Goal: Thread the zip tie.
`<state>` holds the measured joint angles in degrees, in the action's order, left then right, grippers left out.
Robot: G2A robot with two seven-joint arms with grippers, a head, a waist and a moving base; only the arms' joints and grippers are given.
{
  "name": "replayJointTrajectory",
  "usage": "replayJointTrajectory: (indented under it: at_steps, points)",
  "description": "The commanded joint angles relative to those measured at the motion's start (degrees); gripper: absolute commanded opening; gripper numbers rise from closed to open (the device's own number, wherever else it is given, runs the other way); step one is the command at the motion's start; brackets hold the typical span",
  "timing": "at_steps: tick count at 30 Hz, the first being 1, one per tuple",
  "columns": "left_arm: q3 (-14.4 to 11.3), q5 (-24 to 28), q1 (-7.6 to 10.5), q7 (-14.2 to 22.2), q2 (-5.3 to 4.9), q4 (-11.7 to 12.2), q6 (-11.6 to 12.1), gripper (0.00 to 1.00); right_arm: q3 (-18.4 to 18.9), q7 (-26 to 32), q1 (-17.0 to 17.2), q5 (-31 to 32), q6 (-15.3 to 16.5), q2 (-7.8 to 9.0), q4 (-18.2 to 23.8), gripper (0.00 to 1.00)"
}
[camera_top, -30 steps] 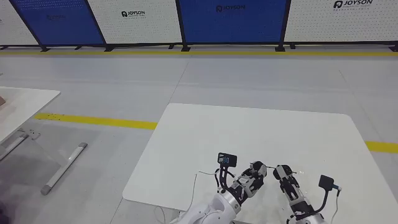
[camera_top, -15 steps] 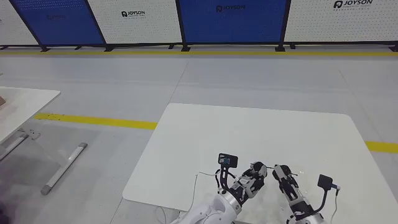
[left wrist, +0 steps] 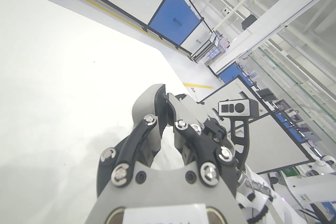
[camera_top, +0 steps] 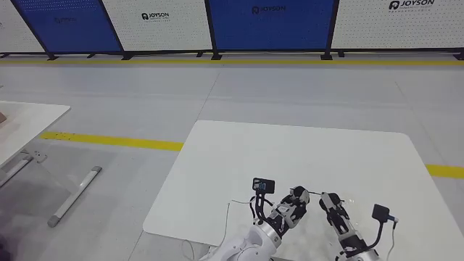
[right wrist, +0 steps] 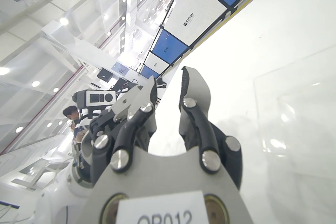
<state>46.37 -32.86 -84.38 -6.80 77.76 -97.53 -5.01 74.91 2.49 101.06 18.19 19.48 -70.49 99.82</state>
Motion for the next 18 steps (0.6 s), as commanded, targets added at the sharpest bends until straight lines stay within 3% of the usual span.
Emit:
replayJointTrajectory:
  at_steps: [1,3,18]
  points:
    - [-0.1,0.0,0.04,0.0,0.05,0.0,0.0,0.00,0.0,0.0,0.0,-0.1,0.0,0.05,-0.1,0.18]
    - [-0.2,0.0,0.13,0.0,0.11,0.1,0.0,0.00,0.0,-0.1,-0.1,-0.3,0.0,0.11,-0.2,0.00]
    - [-0.3,-1.0,-0.50,0.1,0.05,-0.3,0.8,0.00,-0.5,-0.7,-0.1,0.1,0.0,0.57,0.2,0.00]
